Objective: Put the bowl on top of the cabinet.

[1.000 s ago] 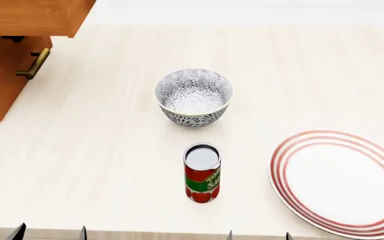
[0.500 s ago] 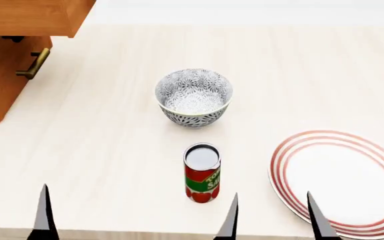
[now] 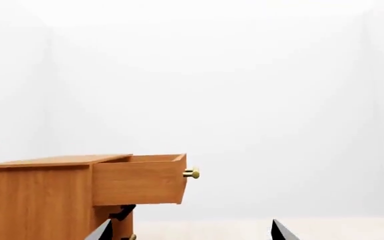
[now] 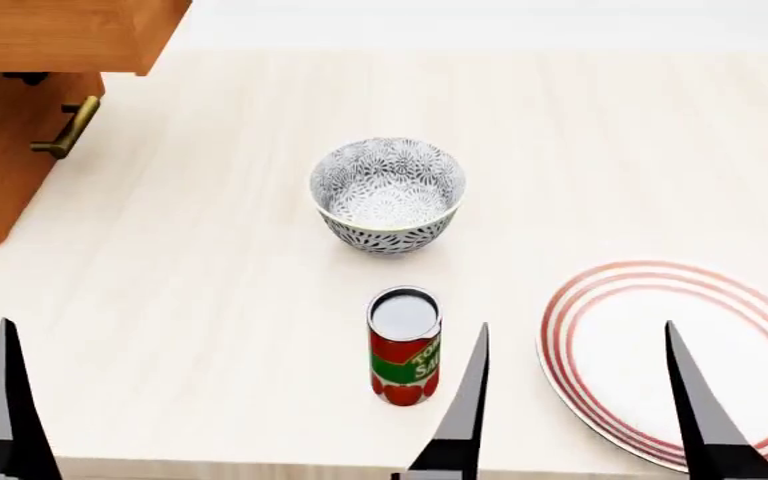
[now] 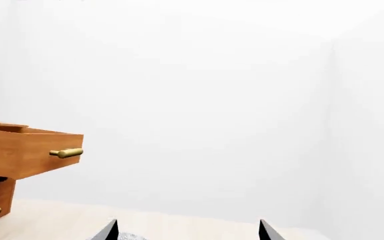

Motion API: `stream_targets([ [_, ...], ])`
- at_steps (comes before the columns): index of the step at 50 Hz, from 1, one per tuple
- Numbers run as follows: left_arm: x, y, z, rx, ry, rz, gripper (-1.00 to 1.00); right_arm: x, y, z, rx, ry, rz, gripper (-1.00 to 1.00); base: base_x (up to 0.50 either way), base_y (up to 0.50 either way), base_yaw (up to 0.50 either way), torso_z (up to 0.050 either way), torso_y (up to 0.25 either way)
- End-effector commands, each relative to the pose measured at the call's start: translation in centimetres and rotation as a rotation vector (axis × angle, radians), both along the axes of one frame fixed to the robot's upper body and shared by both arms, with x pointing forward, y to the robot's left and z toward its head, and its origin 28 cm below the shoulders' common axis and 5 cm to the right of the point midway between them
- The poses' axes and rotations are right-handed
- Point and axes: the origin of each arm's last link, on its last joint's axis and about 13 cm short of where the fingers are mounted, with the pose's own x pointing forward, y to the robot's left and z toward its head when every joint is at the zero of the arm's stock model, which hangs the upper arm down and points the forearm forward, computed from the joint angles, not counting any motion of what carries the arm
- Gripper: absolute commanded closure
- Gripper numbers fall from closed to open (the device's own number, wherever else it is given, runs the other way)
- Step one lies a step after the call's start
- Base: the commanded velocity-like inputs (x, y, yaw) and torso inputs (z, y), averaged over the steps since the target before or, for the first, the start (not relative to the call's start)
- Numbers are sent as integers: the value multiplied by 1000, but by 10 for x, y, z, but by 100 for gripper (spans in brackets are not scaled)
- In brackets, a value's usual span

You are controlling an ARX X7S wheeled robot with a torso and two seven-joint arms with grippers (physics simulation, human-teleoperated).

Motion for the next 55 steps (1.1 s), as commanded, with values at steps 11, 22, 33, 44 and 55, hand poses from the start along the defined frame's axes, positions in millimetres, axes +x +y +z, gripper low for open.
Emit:
stream_targets([
  [11, -6, -2, 8, -2, -21, -13, -100, -4, -1, 8, -4, -34, -9, -100, 494, 0, 0, 0, 0],
  [22, -9, -4, 11, 0, -29, -27, -100, -2, -4, 4, -2, -23, -21, -100, 500, 0, 0, 0, 0],
  [33, -10, -4, 12, -3, -32, -34, -100, -2, -4, 5, 3, -20, -22, -100, 500, 0, 0, 0, 0],
  [44, -12, -4, 13, -5, -36, -36, -100, -3, -5, 5, 10, -18, -21, -100, 500, 0, 0, 0, 1],
  [55, -12, -4, 14, -12, -33, -40, -100, -1, -4, 4, -58, 0, -61, -100, 140, 91, 0, 0, 0],
])
